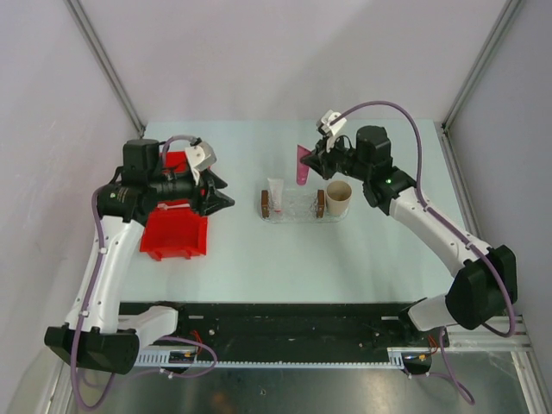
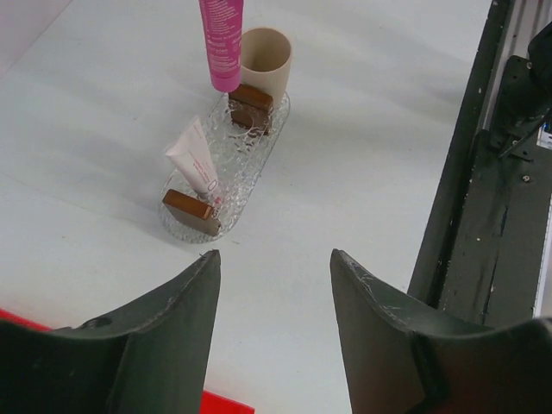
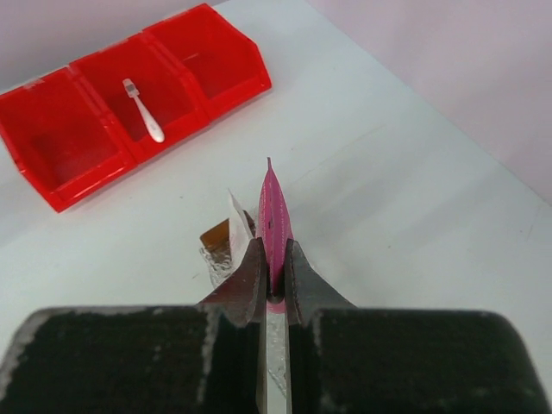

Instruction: Prepare toiletry sets of a toothbrush and toothpaste on the tray

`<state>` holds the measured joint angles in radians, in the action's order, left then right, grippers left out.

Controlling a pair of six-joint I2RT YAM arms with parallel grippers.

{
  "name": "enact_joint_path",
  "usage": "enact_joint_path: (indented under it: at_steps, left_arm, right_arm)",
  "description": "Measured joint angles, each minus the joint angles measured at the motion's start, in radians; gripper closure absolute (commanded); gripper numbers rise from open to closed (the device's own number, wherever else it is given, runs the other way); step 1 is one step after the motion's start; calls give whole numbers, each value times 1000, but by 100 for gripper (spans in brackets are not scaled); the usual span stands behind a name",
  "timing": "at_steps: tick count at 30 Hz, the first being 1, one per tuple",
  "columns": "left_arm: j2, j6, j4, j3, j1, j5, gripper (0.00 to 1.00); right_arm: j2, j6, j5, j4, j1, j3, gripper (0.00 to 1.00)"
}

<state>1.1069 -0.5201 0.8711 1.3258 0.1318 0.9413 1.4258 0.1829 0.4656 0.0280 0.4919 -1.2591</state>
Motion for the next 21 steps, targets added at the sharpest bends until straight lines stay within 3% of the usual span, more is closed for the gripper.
enact_joint_path:
  at_steps: [9,21]
  left_arm:
    - [16,8,-29,-23,0,-49,41]
    - [39,18,-51,-45,0,-94,42]
  right_arm:
    - [-8,-48,-209,-116,30,129,100]
    - [-6,-140,-459,-140,132,145,100]
